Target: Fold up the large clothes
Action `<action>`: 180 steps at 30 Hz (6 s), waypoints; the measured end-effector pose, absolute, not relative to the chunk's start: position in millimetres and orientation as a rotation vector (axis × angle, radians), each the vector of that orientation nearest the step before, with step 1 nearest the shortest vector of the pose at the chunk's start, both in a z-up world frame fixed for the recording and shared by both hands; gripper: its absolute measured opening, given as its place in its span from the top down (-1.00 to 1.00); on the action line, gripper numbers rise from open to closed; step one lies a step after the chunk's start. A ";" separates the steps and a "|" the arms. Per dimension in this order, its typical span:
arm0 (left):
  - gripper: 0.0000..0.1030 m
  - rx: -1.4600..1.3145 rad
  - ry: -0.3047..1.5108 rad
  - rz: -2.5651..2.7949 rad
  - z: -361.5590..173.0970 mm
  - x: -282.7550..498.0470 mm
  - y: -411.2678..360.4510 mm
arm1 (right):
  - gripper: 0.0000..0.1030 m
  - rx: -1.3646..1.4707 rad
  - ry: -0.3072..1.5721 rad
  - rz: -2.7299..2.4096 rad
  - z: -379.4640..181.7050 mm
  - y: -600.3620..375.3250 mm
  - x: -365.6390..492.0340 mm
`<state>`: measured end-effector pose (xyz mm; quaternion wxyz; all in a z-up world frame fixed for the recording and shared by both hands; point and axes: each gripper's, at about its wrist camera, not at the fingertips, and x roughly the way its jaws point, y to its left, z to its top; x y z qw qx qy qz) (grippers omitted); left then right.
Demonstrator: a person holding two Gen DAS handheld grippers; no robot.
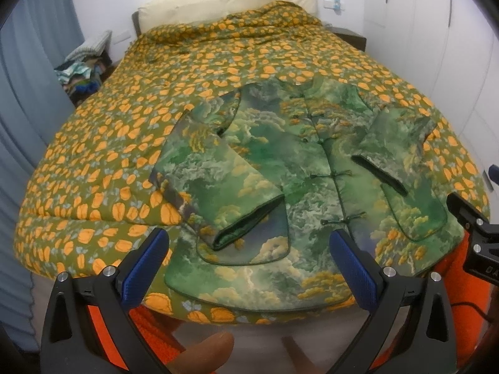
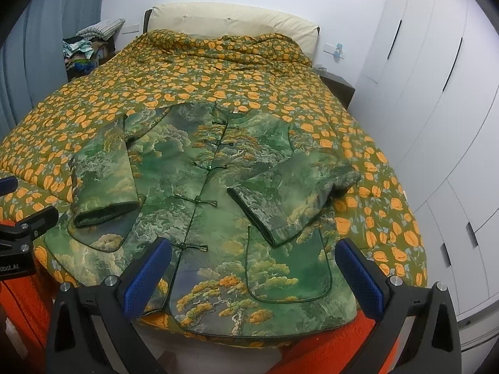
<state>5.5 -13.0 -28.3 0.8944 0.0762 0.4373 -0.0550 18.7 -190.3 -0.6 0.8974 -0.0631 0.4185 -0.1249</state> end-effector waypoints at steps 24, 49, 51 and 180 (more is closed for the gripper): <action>-1.00 0.152 0.933 -0.124 -30.3 5.9 -12.1 | -1.00 -0.113 0.906 -0.274 -5.1 -196.7 22.8; -1.00 0.178 0.934 -0.131 -34.7 3.9 -12.3 | -1.00 -0.108 0.884 -0.172 -9.4 -187.3 18.2; -1.00 0.176 0.937 -0.133 -34.9 3.9 -13.0 | -1.00 -0.114 0.880 -0.157 -9.8 -185.1 17.8; -0.91 -0.025 1.041 0.084 -103.1 308.5 277.7 | -0.97 0.033 0.811 -0.032 -62.5 -219.8 14.7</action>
